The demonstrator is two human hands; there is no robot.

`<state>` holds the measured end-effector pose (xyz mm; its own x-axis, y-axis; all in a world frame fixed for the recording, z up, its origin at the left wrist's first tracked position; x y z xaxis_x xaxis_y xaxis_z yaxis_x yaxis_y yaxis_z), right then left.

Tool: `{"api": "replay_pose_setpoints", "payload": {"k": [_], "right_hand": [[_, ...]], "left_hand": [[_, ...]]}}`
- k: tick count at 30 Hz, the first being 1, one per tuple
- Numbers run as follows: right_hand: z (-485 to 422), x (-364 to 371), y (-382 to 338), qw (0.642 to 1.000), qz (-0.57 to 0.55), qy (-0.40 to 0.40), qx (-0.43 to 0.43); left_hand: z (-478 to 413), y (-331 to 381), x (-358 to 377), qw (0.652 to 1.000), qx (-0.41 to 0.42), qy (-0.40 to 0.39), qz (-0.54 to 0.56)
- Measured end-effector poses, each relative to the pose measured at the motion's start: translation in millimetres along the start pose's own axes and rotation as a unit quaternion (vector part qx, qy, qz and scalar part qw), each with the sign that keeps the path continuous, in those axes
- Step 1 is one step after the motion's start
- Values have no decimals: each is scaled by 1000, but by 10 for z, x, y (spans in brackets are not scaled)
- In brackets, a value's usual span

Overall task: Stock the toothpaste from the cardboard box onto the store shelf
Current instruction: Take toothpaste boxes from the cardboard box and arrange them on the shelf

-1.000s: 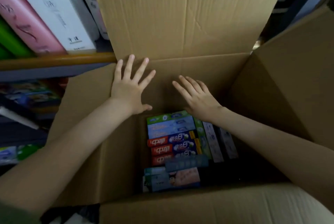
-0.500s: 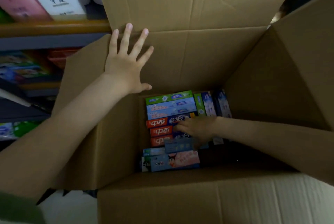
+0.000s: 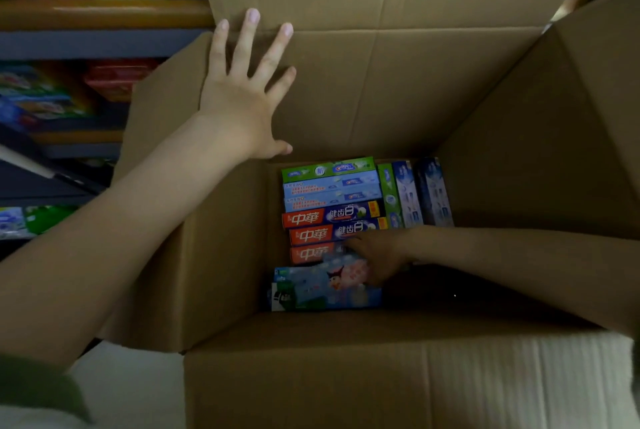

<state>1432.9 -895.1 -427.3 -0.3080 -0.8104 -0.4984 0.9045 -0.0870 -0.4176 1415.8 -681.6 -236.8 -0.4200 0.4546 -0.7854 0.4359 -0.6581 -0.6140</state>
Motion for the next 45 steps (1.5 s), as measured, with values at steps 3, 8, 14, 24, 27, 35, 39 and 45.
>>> {"api": "replay_pose_setpoints", "payload": {"k": [3, 8, 14, 24, 27, 35, 39, 45], "right_hand": [[24, 5, 106, 1000, -14, -21, 16], [82, 31, 175, 993, -100, -35, 48], [239, -277, 98, 985, -168, -2, 44], [1501, -1294, -456, 879, -385, 278, -48], [1886, -1383, -832, 758, -523, 355, -161], [2246, -1376, -1794, 576, -621, 384, -367], [2134, -1318, -2183, 551, -645, 338, -408], [1790, -1303, -2829, 596, -618, 315, -404]], "left_hand": [[1, -1, 0, 1000, 1, -5, -5], [-9, 5, 3, 1000, 0, -14, -5], [-10, 13, 28, 1000, 1, -14, -6], [107, -21, -128, 996, 34, 1, 84], [213, -104, -290, 968, 43, -32, 247], [1763, -205, -1029, 404, 47, -293, 865], [2245, -410, -906, 382, -29, -227, 895], [2852, -923, -491, 384, -171, -111, 901]]}}
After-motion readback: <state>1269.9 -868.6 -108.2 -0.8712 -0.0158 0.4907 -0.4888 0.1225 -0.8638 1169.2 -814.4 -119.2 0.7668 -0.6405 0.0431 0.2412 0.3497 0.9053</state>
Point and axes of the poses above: each hand's wrist, its own z-axis away from the middle knuckle, its own x-axis out of the palm, y = z × x, the point moved 7 cm from there along -z, towards the middle knuckle, and after that the axes turned 10 degrees about -x, right-handed, at the moved point
